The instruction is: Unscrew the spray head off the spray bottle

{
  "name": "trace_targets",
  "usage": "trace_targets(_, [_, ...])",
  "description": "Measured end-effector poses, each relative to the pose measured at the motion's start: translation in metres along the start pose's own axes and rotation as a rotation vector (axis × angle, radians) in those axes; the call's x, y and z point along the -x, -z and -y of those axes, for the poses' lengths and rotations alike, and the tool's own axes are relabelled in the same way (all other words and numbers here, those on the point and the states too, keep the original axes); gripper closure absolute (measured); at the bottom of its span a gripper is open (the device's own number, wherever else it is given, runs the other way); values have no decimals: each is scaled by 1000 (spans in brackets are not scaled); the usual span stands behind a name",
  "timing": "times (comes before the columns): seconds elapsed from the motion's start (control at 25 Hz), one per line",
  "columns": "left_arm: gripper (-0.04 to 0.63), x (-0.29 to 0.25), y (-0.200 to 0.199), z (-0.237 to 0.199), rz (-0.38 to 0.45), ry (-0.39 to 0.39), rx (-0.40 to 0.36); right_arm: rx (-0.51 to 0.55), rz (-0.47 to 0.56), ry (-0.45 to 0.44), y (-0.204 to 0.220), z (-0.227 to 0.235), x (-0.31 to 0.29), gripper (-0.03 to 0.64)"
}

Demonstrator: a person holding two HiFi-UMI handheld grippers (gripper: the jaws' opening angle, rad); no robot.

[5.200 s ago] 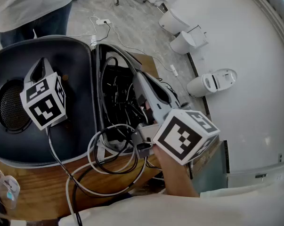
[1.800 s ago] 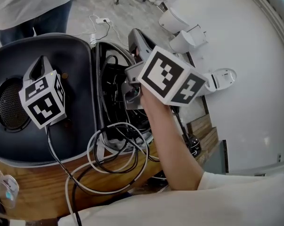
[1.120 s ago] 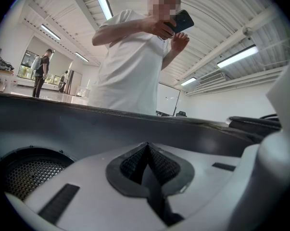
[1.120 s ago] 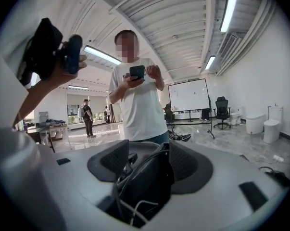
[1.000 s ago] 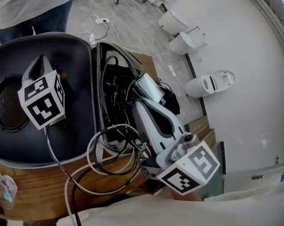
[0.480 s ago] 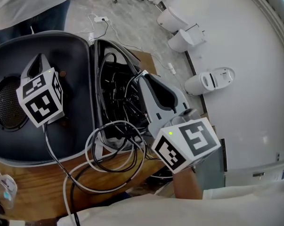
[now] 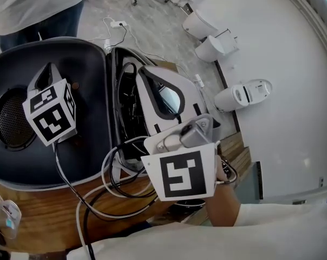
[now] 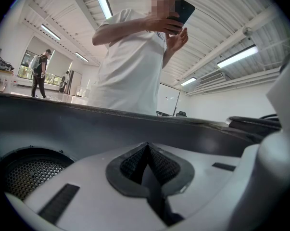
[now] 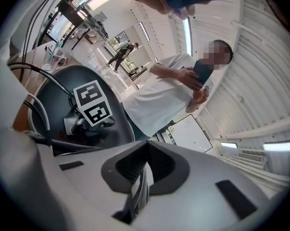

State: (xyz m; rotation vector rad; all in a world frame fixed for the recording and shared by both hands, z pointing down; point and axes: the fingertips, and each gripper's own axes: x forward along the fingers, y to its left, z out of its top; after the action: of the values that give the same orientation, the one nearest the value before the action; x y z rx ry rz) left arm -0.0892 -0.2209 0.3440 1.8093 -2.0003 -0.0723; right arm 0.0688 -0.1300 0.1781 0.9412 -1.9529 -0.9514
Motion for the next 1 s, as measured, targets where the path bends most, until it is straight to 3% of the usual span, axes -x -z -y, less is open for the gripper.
trace_targets(0.08, [597,0,0,0,0,1,0,-11,-1,-5,-1,-2,1,623])
trace_targets(0.16, [597,0,0,0,1,1,0,-86,12,-1,-3,-1,3,622])
trace_targets(0.24, [597,1,0,0,0,1,0,-318,44,30,-1,10,7,621])
trace_targets(0.32, [597,0,1,1,1,3,0,-667,111,50,4,29,11,618])
trace_targets(0.36, [597,0,1,1,1,3,0,-878,158,31,7,37,13,586])
trace_targets(0.44, [597,0,1,0,0,3,-1,-1355,291,-53,13,46,16,355])
trace_targets(0.56, [597,0,0,0,0,1,0,-2057,570,-133,27,57,21,345])
trace_targets(0.64, [597,0,1,0,0,1,1,-2401,738,-180,37,57,21,345])
trace_targets(0.68, [597,0,1,-1,0,0,1,-2515,798,-205,40,55,20,345])
trace_targets(0.72, [597,0,1,0,0,0,1,-2592,831,-220,43,51,19,347])
trace_targets(0.8, [597,0,1,0,-1,0,2,-2666,832,-220,47,43,17,576])
trace_targets(0.84, [598,0,1,0,-1,0,2,-2677,820,-214,47,40,16,623])
trace_targets(1.0, [597,0,0,0,0,0,1,-2618,794,-211,47,40,18,623])
